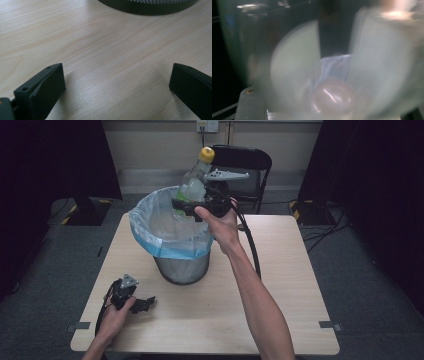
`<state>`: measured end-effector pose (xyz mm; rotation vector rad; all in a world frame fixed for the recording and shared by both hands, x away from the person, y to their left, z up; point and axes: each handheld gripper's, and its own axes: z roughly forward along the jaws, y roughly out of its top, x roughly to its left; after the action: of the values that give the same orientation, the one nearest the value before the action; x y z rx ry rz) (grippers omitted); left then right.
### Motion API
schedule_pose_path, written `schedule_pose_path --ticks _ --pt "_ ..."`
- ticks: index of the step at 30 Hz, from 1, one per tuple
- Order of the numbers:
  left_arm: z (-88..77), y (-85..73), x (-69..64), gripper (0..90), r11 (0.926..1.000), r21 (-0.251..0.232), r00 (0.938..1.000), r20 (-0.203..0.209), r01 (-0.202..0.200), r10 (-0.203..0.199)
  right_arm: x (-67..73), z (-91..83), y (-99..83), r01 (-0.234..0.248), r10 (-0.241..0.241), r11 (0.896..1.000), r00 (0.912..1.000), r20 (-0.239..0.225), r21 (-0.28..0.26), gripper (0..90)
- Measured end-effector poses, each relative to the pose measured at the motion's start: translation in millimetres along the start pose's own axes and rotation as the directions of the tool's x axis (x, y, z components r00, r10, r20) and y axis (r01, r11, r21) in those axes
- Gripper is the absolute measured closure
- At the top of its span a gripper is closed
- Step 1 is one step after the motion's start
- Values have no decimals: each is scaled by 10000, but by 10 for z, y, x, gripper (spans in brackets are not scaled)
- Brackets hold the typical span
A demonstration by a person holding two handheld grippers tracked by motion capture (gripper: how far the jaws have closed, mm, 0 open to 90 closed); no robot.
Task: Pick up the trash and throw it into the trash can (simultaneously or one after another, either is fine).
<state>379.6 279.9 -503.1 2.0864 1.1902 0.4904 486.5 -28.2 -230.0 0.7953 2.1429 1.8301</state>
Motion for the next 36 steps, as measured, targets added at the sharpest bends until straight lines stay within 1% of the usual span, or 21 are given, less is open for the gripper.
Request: schedule_pose_path --ticks 2,3,4,6,9,15,23,27,29,31,32,36 --pt "0 0 0 0 10000 -1 10000 1 1 -1 -9 -5 -1 102 -104 9999 9998 164 136 225" --pt "0 0 0 0 10000 0 10000 1 -3 3 -22 -16 -4 36 -38 9999 9999 128 159 218" --pt "0 0 0 0 10000 -1 10000 1 -2 2 -35 -36 -2 -57 57 10000 10000 55 36 219" --pt "0 0 0 0 10000 1 10000 2 -4 4 -35 -78 20 11 -10 10000 9999 103 -97 207" --pt "-3 1 6 0 10000 16 10000 22 -91 91 -24 -119 26 64 -63 9999 9999 125 -90 202" --pt "-2 0 3 0 10000 13 10000 37 -62 62 -40 -168 7 52 -48 9994 9999 137 -328 206" --pt "-1 -1 1 0 10000 9 10000 23 -36 36 -65 -236 -11 108 -97 9991 9995 288 -398 211" --pt "-1 0 1 0 10000 8 10000 22 -35 35 -84 -324 -19 182 -158 9985 9988 464 -512 215" --pt "-1 0 0 0 10000 9 10000 16 -28 28 -90 -368 -20 90 -68 9985 9991 412 -542 216" --pt "-1 0 -1 0 10000 5 10000 9 -23 23 -86 -407 -26 203 -173 9983 9983 549 -553 216" --pt "0 0 -2 0 10000 2 10000 5 -19 19 -90 -427 -30 167 -136 9983 9984 556 -562 216" --pt "0 0 -2 0 10000 1 10000 3 -18 18 -146 -520 -56 126 -77 9978 9972 742 -652 214"
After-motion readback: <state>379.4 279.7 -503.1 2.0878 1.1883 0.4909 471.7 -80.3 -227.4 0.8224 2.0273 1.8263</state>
